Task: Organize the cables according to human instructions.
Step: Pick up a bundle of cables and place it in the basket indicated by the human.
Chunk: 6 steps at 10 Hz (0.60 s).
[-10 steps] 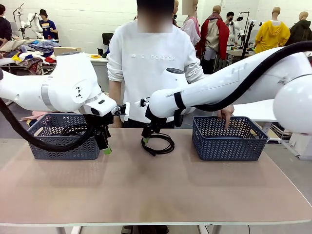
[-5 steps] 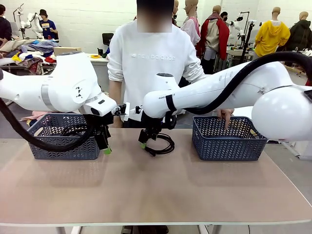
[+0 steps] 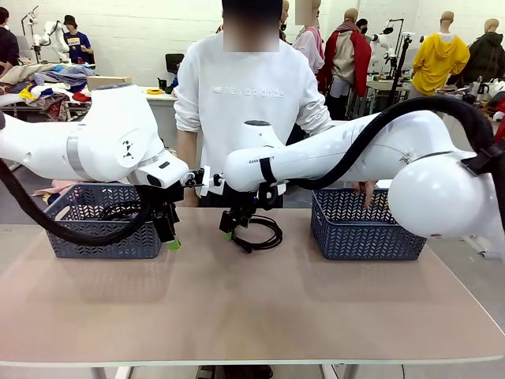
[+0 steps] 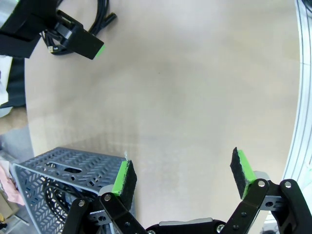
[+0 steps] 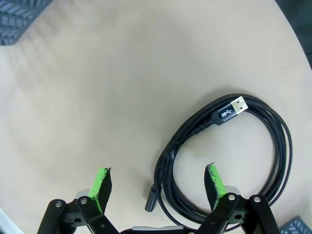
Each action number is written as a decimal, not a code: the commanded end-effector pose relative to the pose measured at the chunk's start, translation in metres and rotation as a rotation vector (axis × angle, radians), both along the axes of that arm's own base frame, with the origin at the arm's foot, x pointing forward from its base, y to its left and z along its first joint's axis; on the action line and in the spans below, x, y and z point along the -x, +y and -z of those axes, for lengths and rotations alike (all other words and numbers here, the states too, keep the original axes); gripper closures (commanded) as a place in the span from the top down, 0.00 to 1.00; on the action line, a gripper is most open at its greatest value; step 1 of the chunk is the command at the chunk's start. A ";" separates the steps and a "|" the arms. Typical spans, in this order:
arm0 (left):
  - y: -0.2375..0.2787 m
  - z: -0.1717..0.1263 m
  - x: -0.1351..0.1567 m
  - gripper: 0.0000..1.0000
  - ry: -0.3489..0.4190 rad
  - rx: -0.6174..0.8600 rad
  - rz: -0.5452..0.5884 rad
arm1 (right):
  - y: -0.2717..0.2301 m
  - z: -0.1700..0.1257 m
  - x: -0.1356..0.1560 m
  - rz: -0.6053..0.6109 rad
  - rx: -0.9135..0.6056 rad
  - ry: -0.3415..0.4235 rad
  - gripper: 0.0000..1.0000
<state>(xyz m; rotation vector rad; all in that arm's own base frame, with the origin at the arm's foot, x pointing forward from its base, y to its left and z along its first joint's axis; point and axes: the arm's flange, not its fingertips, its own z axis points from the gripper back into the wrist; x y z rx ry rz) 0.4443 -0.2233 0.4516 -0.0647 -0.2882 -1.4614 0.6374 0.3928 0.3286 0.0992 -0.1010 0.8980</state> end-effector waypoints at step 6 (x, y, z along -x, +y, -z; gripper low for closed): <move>0.001 0.000 0.001 1.00 -0.002 0.001 -0.006 | 0.001 0.015 -0.014 0.064 0.090 0.007 1.00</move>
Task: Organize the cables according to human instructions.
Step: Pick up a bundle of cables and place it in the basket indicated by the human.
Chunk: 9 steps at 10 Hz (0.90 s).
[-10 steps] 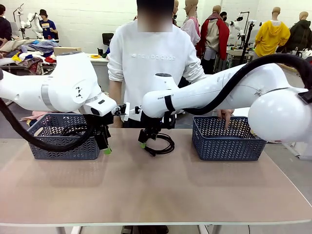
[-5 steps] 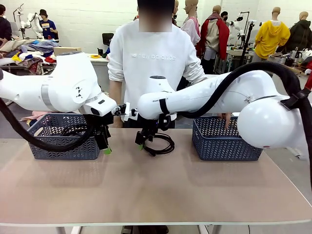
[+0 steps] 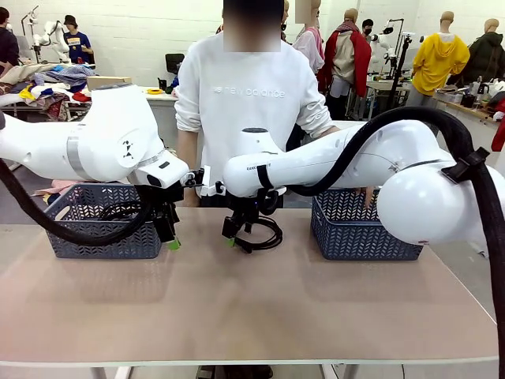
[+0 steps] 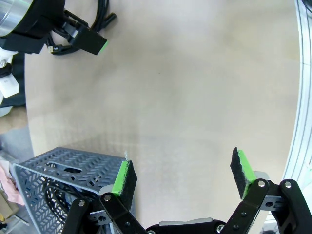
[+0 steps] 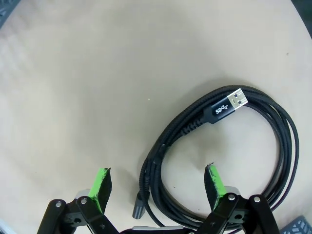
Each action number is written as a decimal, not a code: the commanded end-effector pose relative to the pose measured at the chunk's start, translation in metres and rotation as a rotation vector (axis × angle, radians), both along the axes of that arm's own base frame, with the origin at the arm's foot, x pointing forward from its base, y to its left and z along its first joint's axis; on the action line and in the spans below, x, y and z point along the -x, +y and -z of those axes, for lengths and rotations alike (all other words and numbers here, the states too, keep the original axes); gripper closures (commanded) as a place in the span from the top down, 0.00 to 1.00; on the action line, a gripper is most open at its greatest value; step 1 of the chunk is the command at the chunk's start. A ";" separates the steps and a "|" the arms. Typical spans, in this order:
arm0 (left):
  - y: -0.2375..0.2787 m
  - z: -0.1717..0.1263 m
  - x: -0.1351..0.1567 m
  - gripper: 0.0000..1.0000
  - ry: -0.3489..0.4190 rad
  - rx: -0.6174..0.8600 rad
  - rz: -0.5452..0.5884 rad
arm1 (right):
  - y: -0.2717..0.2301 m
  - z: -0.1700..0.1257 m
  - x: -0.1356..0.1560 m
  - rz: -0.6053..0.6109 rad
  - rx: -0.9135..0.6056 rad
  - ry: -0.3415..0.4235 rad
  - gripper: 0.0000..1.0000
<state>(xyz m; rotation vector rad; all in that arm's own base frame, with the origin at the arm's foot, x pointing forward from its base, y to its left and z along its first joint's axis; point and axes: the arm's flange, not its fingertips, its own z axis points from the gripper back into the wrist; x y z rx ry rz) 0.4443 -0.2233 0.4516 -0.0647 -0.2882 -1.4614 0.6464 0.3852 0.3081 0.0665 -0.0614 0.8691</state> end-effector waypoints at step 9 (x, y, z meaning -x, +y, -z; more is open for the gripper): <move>0.001 0.000 0.001 1.00 -0.002 0.001 -0.006 | 0.019 -0.002 -0.010 0.036 0.076 -0.025 0.87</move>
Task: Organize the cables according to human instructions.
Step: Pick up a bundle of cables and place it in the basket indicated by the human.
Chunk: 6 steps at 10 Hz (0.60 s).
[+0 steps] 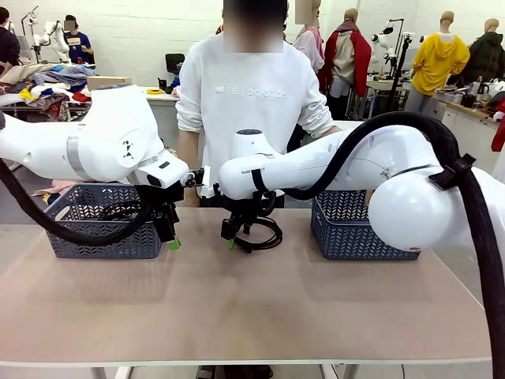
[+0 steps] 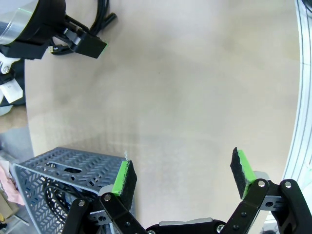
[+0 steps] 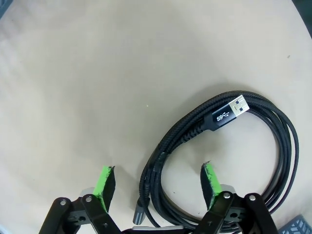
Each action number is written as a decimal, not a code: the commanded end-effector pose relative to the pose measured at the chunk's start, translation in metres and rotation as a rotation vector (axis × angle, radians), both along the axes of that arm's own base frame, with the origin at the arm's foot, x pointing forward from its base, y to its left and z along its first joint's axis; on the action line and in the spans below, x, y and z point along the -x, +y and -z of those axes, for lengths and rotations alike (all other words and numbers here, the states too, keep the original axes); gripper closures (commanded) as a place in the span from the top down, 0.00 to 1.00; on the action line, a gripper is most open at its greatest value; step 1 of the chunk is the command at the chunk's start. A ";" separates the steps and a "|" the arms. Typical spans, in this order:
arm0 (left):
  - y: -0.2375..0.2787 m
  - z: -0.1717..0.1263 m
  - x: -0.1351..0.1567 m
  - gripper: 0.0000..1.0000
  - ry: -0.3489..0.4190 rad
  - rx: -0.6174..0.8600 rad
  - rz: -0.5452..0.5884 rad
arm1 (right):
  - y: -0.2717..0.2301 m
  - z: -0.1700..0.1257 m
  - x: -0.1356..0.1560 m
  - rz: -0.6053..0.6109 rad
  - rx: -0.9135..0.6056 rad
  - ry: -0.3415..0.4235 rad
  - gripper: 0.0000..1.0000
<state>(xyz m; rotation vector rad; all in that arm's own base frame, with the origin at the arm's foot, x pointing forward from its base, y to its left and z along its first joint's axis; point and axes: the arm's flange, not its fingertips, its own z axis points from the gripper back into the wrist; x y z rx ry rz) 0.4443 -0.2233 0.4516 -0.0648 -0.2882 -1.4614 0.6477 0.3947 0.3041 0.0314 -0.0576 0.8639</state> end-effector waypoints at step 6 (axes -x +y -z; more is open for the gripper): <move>0.001 0.000 0.001 1.00 -0.002 0.001 -0.006 | 0.011 -0.009 -0.008 0.032 0.020 -0.033 0.51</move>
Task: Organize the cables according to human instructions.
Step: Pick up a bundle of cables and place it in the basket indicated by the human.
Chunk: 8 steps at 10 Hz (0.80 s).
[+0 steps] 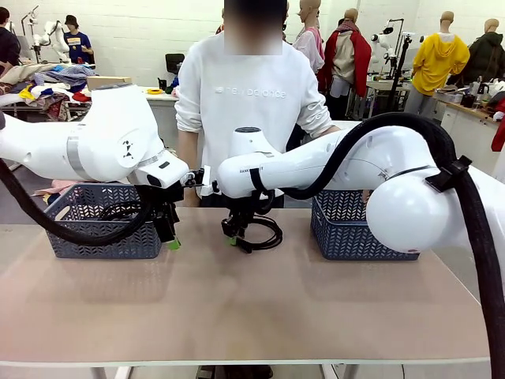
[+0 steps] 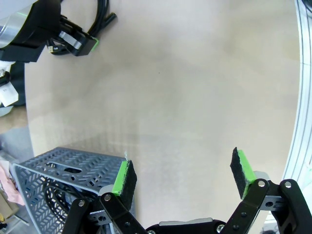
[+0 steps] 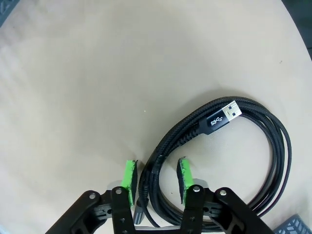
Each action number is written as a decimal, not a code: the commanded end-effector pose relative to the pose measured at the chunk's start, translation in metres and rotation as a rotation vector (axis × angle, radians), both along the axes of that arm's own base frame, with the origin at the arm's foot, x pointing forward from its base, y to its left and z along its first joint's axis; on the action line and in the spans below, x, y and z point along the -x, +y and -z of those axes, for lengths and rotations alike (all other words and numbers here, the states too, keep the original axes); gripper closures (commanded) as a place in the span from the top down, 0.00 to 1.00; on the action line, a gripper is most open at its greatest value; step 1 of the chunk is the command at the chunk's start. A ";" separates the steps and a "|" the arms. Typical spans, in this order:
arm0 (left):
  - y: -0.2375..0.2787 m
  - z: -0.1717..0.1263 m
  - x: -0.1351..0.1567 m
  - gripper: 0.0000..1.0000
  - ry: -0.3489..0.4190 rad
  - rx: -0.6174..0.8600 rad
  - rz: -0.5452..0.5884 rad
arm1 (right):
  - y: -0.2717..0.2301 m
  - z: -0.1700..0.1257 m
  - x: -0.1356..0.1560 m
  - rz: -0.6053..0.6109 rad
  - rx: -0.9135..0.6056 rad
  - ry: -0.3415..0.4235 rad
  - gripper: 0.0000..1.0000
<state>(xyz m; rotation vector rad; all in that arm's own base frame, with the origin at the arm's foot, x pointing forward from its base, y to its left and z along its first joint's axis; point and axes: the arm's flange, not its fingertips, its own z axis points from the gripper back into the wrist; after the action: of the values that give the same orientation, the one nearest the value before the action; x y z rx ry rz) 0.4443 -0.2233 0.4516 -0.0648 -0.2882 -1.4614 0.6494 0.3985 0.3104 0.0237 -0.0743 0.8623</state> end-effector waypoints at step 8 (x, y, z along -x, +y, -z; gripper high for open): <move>0.001 0.000 0.001 1.00 -0.002 0.001 -0.006 | 0.004 -0.028 0.007 0.012 0.005 -0.012 0.00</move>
<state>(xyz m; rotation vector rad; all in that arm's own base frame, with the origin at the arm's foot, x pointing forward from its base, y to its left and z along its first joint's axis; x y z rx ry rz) 0.4443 -0.2233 0.4516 -0.0648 -0.2881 -1.4614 0.6480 0.4009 0.3241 0.0258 -0.0904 0.8627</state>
